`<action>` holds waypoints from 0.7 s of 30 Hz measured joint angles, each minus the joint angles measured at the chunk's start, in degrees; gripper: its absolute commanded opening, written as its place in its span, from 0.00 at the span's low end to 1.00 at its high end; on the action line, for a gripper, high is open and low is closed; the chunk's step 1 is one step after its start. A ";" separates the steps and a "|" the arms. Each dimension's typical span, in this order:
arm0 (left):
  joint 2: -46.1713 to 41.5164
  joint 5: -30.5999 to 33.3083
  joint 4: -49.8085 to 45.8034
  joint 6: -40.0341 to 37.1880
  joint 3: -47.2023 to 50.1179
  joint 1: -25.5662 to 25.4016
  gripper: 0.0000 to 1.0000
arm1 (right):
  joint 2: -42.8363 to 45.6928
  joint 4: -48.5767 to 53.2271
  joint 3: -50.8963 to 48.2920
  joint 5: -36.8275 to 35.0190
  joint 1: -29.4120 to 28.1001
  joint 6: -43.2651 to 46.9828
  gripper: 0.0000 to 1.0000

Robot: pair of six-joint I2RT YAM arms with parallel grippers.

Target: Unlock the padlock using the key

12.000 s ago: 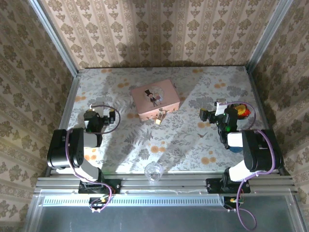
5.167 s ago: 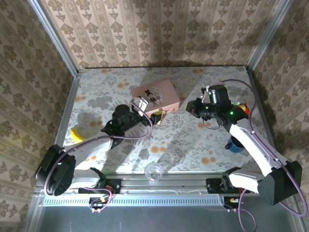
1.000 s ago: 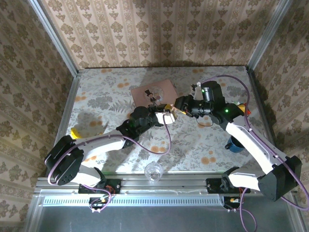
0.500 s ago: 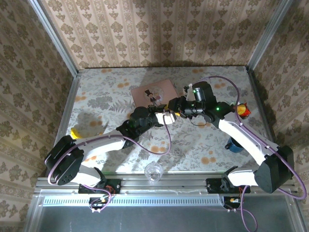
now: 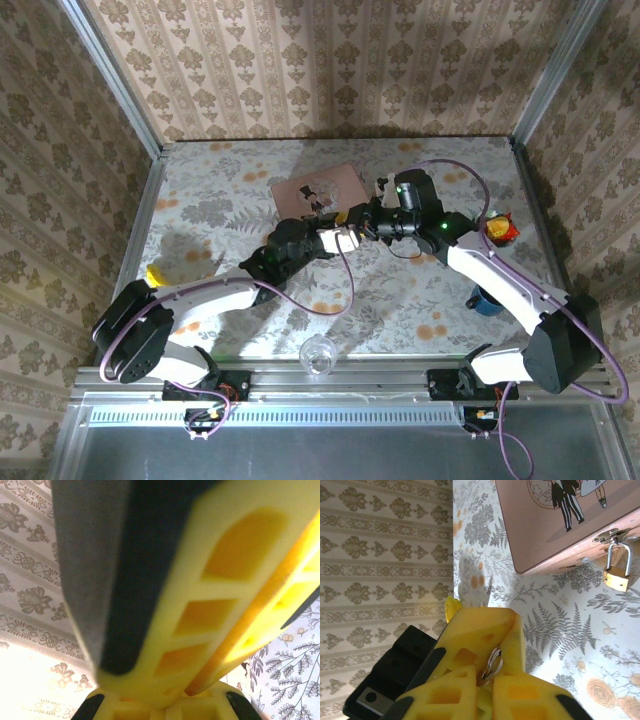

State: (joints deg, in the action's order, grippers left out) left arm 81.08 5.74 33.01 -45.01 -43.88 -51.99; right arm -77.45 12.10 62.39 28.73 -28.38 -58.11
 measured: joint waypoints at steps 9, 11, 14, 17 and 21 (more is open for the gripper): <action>0.17 0.83 0.39 0.00 0.20 0.02 0.00 | -0.31 -0.28 0.00 0.13 0.00 -0.57 0.00; 0.17 0.90 0.79 0.00 0.39 0.00 0.00 | -0.28 -0.28 0.00 0.13 0.00 -0.55 0.00; 0.17 0.81 1.03 0.00 0.44 0.00 0.05 | -0.17 -0.15 0.00 0.15 0.11 -0.37 0.00; 0.17 0.42 1.84 0.20 0.57 0.00 0.19 | 0.35 0.33 0.00 0.13 0.17 0.11 0.00; -0.42 -0.79 2.86 1.40 0.85 0.02 0.37 | 1.31 2.32 0.00 0.20 0.37 1.44 0.00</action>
State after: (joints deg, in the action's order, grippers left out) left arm 80.66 4.95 35.88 -43.62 -43.03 -51.96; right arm -76.14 14.41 62.39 28.93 -28.01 -56.66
